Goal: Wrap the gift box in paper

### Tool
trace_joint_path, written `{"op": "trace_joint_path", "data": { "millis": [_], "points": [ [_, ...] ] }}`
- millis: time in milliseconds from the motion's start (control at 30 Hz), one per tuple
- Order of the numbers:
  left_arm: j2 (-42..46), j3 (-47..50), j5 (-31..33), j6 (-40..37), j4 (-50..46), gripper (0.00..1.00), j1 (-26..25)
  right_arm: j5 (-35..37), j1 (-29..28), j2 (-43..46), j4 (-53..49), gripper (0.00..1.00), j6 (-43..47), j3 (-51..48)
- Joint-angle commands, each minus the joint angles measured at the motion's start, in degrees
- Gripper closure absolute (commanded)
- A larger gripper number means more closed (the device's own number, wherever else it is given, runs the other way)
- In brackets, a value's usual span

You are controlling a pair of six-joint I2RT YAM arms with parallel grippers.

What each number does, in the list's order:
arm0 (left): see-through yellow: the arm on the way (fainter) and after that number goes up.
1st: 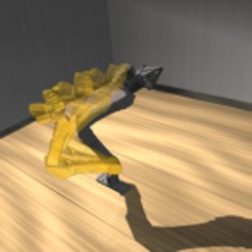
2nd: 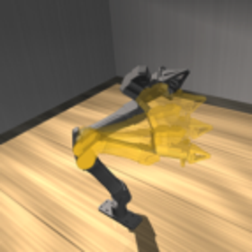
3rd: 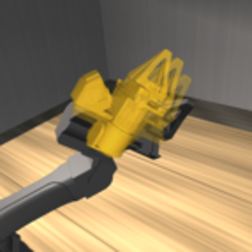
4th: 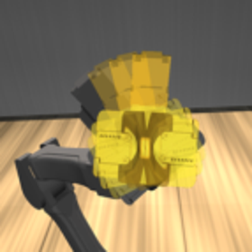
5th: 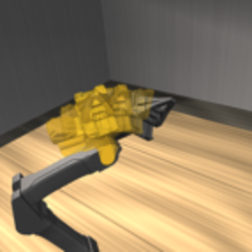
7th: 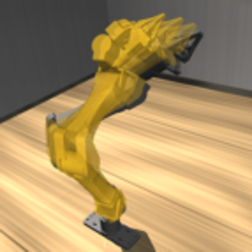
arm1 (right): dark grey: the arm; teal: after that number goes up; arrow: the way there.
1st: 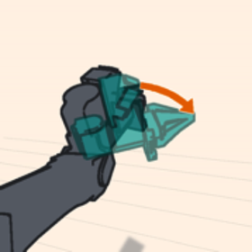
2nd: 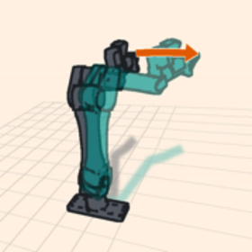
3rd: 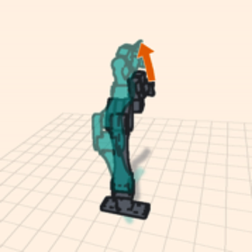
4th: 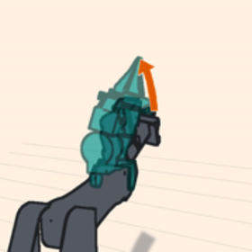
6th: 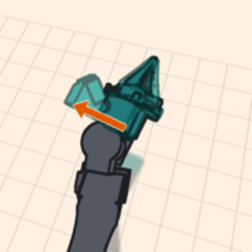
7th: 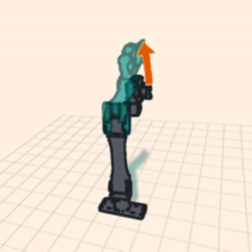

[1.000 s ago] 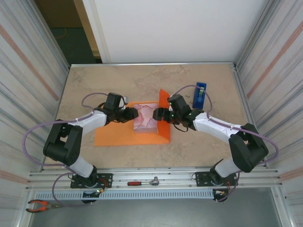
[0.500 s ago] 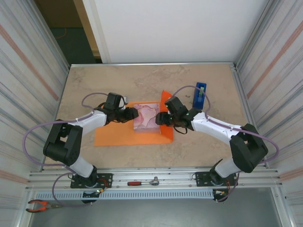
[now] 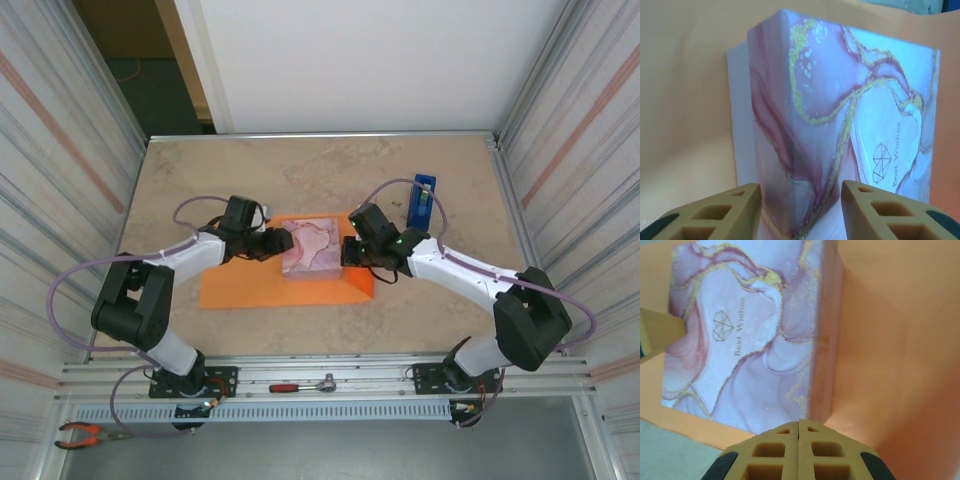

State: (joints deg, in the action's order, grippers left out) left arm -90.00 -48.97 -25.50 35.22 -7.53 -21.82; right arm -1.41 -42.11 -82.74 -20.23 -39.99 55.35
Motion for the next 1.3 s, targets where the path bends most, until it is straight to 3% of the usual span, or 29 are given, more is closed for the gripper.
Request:
{"op": "trace_joint_path", "data": {
  "millis": [0,233,333,400,500,700,867,1267],
  "points": [
    [2.5,-2.46,-1.42,-1.67,-2.79,0.52,-0.32,-1.67,-1.23,-0.07,0.52,1.0,1.04,3.39],
    [4.39,-4.7,-2.01,-3.03,-5.09,0.48,-0.06,-4.74,-2.89,-2.71,2.8,1.0,1.1,6.83],
    [4.47,-5.45,-2.89,-3.4,-5.56,0.47,-0.06,-2.66,-2.18,-0.84,2.87,1.0,0.6,5.08],
    [4.77,-5.56,-3.23,-3.47,-5.63,0.46,-0.06,-1.22,-0.08,1.91,2.94,0.69,-0.73,2.21],
    [5.09,-6.17,-3.43,-4.1,-6.23,0.45,-0.06,-1.07,4.95,7.26,2.77,0.44,-2.31,-3.79],
    [5.53,-6.22,-3.59,-4.53,-6.37,0.43,-0.06,-2.66,17.18,16.42,-0.04,0.24,-2.66,-15.37],
    [5.31,-5.71,-3.55,-4.54,-6.36,0.43,-0.25,-5.02,22.87,19.48,-0.03,0.23,-2.98,-21.79],
    [5.35,-5.03,-3.41,-4.46,-6.2,0.43,-0.25,-5.27,22.74,13.15,5.44,0.21,-5.34,-26.58]
  ]
}}
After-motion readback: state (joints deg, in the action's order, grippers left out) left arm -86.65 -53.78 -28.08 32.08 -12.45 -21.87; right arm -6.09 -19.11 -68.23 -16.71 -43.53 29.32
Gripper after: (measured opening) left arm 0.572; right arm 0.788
